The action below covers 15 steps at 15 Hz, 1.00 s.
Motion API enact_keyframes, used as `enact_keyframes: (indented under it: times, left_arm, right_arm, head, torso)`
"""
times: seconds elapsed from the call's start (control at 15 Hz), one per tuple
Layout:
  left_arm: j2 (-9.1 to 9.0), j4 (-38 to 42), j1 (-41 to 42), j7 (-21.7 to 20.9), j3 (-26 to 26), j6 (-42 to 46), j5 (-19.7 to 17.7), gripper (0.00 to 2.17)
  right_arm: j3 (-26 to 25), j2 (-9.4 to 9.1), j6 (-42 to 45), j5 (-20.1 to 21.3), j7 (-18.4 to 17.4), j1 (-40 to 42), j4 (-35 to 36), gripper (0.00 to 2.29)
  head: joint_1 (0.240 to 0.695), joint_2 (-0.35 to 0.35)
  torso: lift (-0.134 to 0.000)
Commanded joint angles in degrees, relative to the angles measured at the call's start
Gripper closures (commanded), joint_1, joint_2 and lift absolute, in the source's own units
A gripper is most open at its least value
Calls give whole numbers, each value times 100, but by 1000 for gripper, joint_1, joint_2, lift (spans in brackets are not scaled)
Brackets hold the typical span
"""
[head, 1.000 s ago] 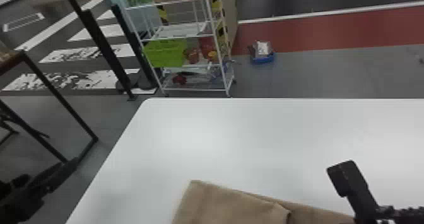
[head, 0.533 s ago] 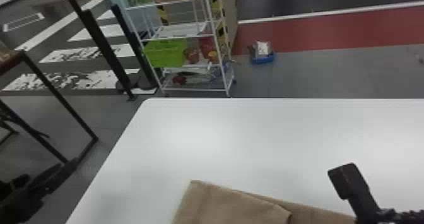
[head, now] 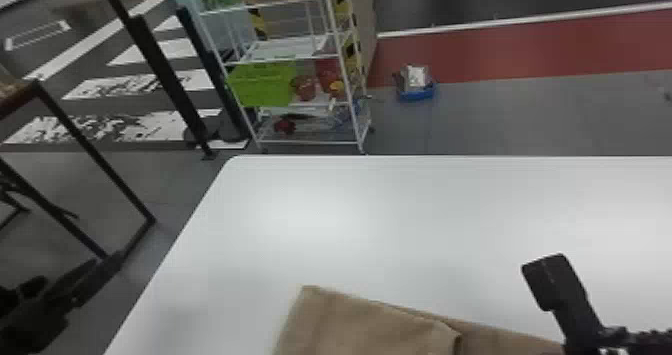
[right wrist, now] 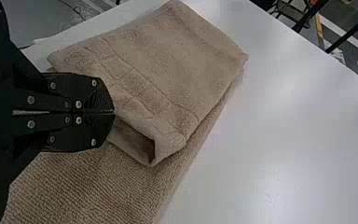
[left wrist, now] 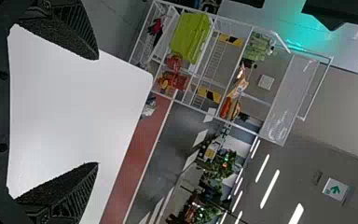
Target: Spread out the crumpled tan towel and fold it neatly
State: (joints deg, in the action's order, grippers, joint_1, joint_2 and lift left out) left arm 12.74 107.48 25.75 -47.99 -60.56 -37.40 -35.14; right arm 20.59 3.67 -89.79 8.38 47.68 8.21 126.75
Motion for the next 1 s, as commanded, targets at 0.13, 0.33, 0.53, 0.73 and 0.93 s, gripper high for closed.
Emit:
enact_keyframes:
  times: [0.13, 0.33, 0.53, 0.73, 0.93]
  left_arm:
    - [-9, 1, 0, 0, 0, 0, -1, 76]
    - [-9, 1, 0, 0, 0, 0, -1, 76]
    - [0, -17, 9, 9, -18, 18, -1, 76]
    - [0, -17, 0, 26, 0, 0, -1, 76]
    - [-9, -17, 9, 26, 9, 18, 8, 76]
  right_arm:
    - [-108, -42, -29, -143, -57, -12, 131, 1241]
    - [-284, -42, -29, -442, -110, 5, 219, 1241]
    - [-231, 19, -29, -389, -92, 172, 219, 1241]
    - [-231, 107, -29, -363, -84, 330, 298, 1241]
    - [-231, 107, -29, -275, -92, 330, 298, 1028]
  head:
    - [695, 350]
    - [695, 350]
    - [695, 350]
    - [695, 350]
    - [695, 350]
  torso:
    - [-122]
    - [-122]
    - [-122]
    - [-122]
    - [-122]
